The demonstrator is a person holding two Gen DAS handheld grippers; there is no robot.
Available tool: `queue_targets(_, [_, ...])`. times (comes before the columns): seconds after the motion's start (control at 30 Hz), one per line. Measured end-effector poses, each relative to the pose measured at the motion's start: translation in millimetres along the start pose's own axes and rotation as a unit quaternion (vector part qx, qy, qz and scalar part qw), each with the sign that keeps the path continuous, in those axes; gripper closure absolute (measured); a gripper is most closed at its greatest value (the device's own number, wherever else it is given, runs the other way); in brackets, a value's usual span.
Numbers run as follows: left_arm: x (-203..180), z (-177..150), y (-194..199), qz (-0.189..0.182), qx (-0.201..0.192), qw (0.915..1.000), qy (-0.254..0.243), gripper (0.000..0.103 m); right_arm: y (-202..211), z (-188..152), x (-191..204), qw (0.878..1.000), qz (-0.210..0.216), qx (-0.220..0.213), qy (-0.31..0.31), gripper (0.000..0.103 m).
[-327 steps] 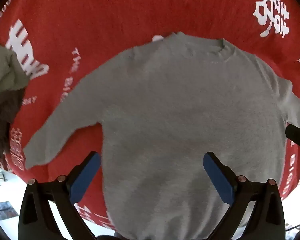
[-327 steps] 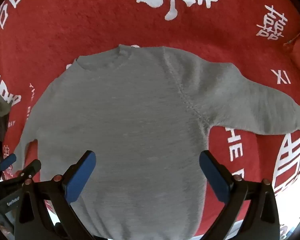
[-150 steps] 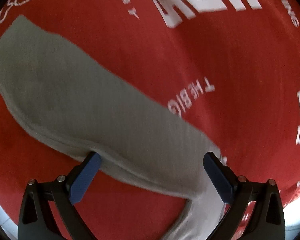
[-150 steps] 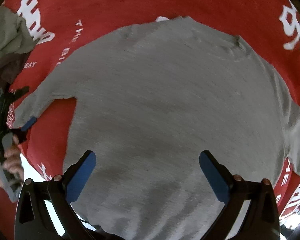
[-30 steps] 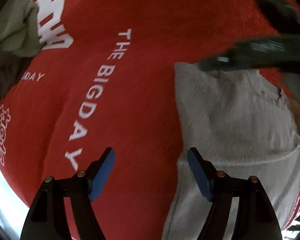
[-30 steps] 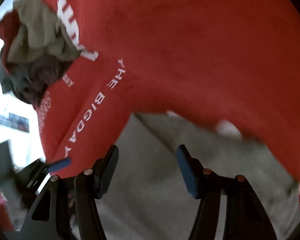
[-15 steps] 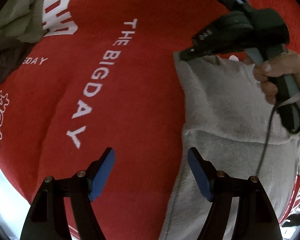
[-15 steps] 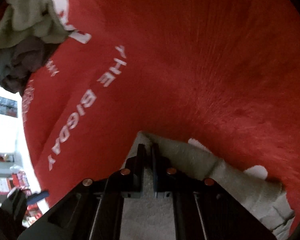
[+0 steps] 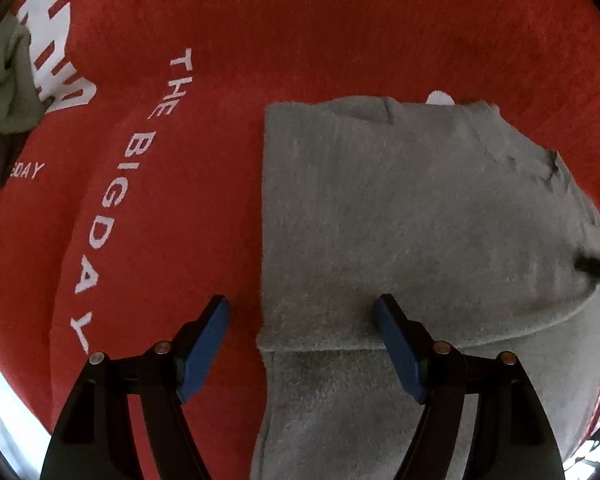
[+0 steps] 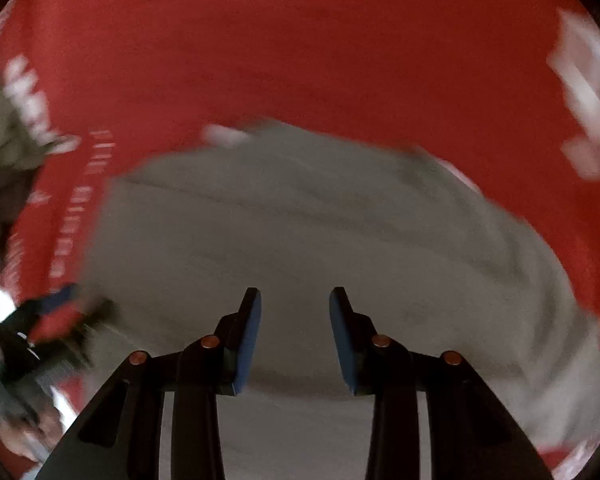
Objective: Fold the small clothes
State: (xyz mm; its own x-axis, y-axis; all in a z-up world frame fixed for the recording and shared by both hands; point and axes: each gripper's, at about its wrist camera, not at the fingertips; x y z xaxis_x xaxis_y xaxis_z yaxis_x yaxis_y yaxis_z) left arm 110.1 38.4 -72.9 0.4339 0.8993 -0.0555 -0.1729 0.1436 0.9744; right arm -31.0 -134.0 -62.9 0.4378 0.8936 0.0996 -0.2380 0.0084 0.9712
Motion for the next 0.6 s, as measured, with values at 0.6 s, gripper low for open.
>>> queue_targets(0.6, [-157, -65, 49, -0.003, 0.038, 0.9897, -0.138, 0.016, 56, -201, -151, 0.95, 0.085, -0.046, -0.296, 0.061])
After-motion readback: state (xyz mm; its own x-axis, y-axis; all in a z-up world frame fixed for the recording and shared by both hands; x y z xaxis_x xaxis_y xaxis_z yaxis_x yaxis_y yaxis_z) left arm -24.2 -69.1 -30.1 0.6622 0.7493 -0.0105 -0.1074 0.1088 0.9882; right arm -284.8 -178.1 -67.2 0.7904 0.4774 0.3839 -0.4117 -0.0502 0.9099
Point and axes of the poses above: each gripper's, at about its wrist camera, not at the fingertips, and y roughly against the way its jaws point, x to its left, z to its top, and after that the axes turned 11 degrees about y, right-handed
